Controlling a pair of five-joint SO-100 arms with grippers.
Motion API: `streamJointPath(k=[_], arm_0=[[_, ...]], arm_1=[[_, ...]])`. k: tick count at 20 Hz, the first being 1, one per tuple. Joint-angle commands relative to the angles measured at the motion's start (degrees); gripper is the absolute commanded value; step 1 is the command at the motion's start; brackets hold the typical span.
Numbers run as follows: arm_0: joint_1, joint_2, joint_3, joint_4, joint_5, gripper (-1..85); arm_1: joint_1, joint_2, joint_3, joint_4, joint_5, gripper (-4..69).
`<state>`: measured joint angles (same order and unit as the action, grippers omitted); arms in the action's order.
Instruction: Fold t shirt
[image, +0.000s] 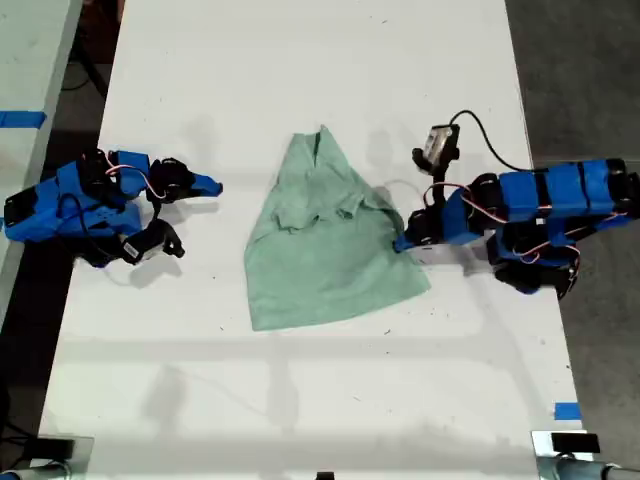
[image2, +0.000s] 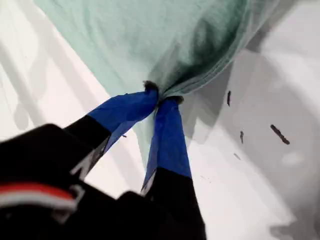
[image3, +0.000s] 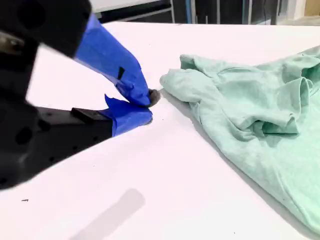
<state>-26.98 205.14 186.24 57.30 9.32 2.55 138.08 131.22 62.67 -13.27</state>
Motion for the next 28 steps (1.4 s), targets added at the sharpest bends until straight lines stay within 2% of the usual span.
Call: streamJointPath(k=[1,4,8,9,11,12,15,18,21,25,28], arm_0=[[-0.4,0.4,2.4,-1.1,0.3,-0.3],[-0.4,0.4,2.4,-1.1,0.3,-0.3],[-0.3,0.4,2.4,-1.1,0.3,-0.3],[-0.2,0.4,2.4,-1.1,0.3,-0.3],[-0.1,0.4,2.4,-1.1,0.3,-0.3],[-0.1,0.4,2.4,-1.1,0.3,-0.3],[-0.1,0.4,2.4,-1.1,0.3,-0.3],[-0.1,0.4,2.4,-1.1,0.3,-0.3],[-0.1,0.4,2.4,-1.1,0.3,-0.3],[-0.1,0.4,2.4,-1.1,0.3,-0.3],[-0.1,0.4,2.4,-1.1,0.3,-0.3]], arm_1=[[-1.2,-5.0,-12.7,-1.1,-4.7,1.6],[-2.9,-23.9,-32.6,1.2,-8.9,1.6],[-5.0,-58.8,-72.9,12.4,-13.5,1.9],[-5.6,-66.2,-80.6,14.3,-13.9,5.4],[-6.0,-72.2,-84.3,15.7,-12.3,21.1],[-5.8,-71.7,-83.3,17.1,-11.2,25.0],[-5.7,-62.8,-82.0,21.6,-10.6,25.4],[-5.4,-51.3,-77.3,25.3,-10.5,22.6],[-4.9,-34.9,-59.2,22.6,-8.5,18.4],[-2.9,-4.0,-20.0,8.9,-5.2,12.8],[-2.5,12.0,6.5,1.1,-2.0,7.8]])
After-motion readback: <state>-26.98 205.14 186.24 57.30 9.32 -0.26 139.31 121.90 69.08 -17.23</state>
